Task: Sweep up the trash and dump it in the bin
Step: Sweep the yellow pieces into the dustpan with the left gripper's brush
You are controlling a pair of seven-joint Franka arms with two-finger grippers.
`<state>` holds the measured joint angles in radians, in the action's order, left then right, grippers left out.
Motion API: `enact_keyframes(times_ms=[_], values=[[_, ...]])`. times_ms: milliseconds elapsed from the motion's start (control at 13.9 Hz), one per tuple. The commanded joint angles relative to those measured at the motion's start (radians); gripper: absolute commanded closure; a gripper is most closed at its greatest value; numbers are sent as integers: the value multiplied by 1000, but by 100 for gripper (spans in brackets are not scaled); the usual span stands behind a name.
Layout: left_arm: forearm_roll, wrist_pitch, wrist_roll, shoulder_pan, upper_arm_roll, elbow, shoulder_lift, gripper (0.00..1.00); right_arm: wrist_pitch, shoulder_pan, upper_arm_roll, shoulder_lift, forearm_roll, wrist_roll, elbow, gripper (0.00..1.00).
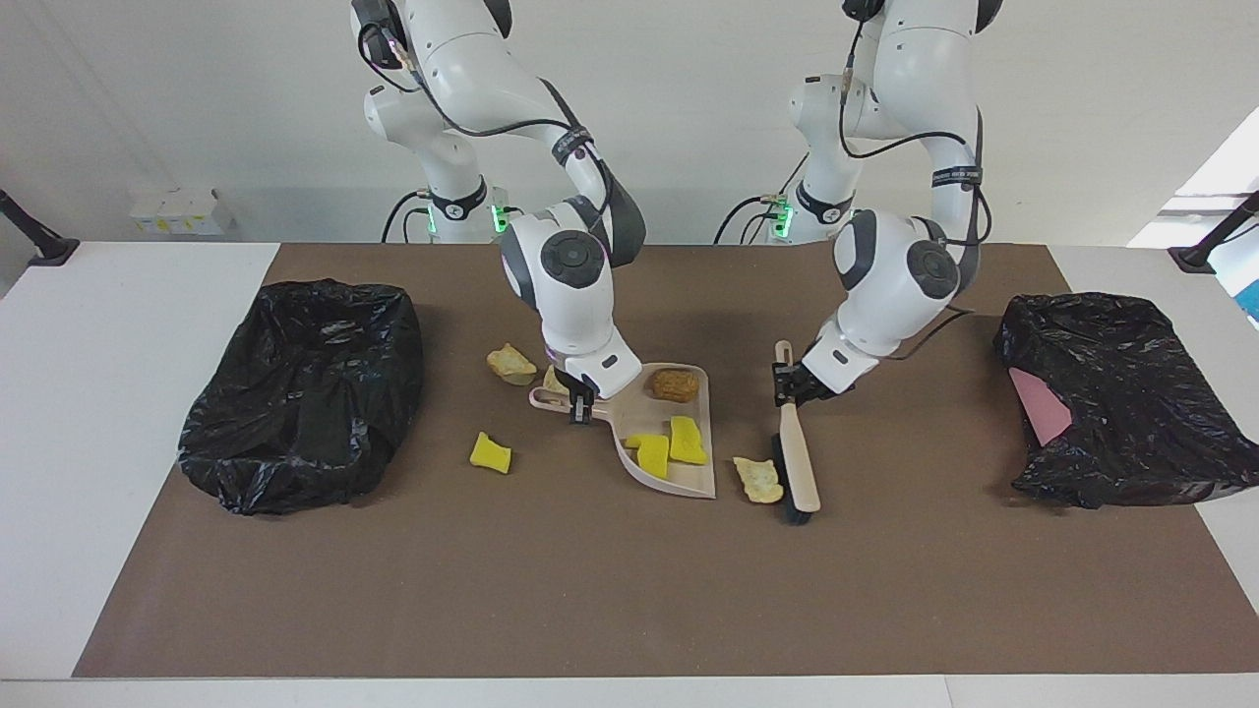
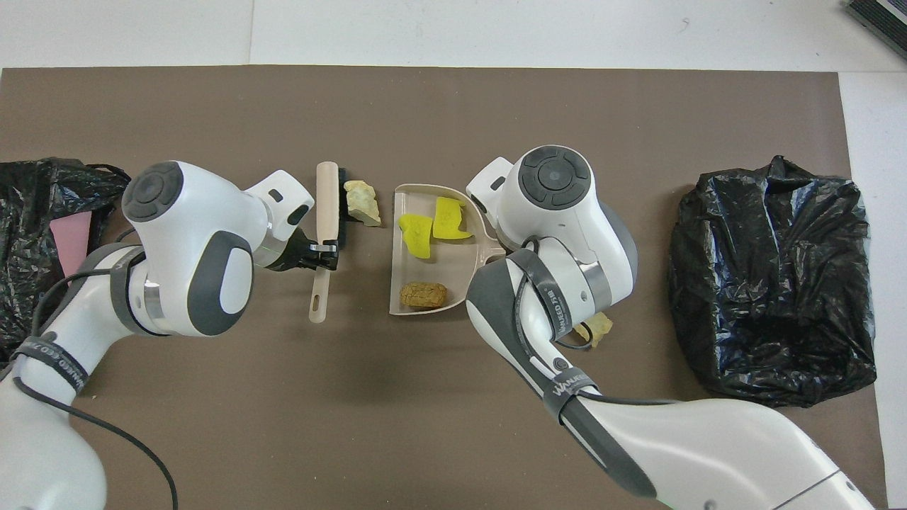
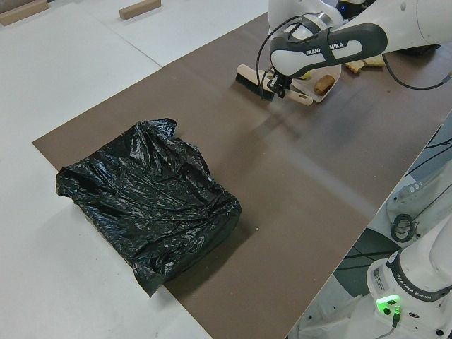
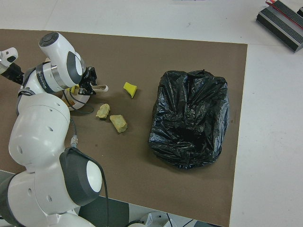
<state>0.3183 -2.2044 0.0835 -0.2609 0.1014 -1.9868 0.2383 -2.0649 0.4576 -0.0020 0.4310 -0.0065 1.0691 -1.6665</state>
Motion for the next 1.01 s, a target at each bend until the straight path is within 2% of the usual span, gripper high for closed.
enact_keyframes(times_ms=[0,288,576,649,937], values=[[39,3,-13,-90,-2,-9,-14,100,-18,1,5,-38,13,-38,-48,100],[148,34,-11,-100,6,2,-25,100,-17,3,4,-43,11,-44,-58,100],[133,81,31,-28,-9,3,-66,100,-18,1,5,-43,11,-44,-58,100],[116,101,77,-15,-18,3,-82,100,-18,1,5,-43,11,-44,-58,100],[-120,162,289,-31,-14,-18,-145,100,-18,-8,5,-43,11,-31,-56,100]])
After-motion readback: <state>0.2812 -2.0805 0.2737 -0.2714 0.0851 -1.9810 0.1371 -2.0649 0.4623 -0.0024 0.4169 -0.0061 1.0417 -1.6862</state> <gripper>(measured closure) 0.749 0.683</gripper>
